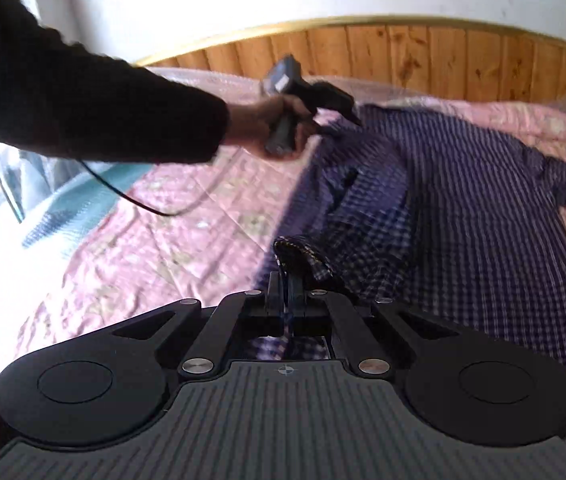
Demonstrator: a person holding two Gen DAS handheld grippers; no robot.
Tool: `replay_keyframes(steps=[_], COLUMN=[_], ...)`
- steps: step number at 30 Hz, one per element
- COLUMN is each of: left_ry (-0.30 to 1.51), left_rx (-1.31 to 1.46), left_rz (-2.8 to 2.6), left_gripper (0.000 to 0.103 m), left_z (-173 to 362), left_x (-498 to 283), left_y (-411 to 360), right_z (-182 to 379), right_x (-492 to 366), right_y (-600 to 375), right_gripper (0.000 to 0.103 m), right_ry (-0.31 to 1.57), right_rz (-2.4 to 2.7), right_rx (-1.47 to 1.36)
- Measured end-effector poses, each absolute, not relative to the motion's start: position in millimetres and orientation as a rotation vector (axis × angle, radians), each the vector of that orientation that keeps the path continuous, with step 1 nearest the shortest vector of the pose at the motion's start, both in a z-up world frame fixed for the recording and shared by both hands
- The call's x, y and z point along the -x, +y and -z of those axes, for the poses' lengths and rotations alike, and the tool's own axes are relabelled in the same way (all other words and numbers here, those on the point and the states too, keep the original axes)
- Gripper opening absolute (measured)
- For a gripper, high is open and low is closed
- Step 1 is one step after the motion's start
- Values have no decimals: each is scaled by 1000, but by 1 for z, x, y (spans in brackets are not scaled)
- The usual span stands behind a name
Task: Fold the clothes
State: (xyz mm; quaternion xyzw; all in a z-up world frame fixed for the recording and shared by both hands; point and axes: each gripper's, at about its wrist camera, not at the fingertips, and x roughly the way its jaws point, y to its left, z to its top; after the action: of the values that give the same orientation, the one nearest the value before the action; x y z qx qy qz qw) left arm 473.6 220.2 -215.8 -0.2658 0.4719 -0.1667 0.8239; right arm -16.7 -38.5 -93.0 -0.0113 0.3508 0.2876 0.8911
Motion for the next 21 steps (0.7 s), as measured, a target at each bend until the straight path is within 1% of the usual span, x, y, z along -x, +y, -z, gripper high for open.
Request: replay_keyframes(steps=[1,2,4,8,13,15,16,17,19,21], left_ry=[1000,1001,1001,1002,1000,999,996,994,1000,1018], left_rx=[576,590,619,676,722,713,701,685,635,598], left_rz=[358,364,375,398,417,412,424,440,485,514], left_gripper=[33,31,31,31,32,37,47,53,56,57], left_z=[218,220,223,229,232,225,220,215,209,210], left_x=[-476,-477,-478,-481,-482,-473,-464,-455,-438,-423], left_y=[223,225,231,242,252,253,253,253,249,249], right_z=[87,86,91,130,162,166,166,165,161,168], right_x=[22,29,43,65,69,65,59,53,39,27], right_y=[-33,-26,-15,-9,-18,-22,-29,-36,-53,-67], right_gripper=[0,0,0,0,0,0,4,9,13,35], right_ry=[730,751,808,946,1065,1081,1100,1117,1126,1132], right_rz=[-635,-672,-728,-709,-650,-605,-576,-548,-521,-529], right_rx=[31,44,67,102,149,137,59,-24,-270,-550])
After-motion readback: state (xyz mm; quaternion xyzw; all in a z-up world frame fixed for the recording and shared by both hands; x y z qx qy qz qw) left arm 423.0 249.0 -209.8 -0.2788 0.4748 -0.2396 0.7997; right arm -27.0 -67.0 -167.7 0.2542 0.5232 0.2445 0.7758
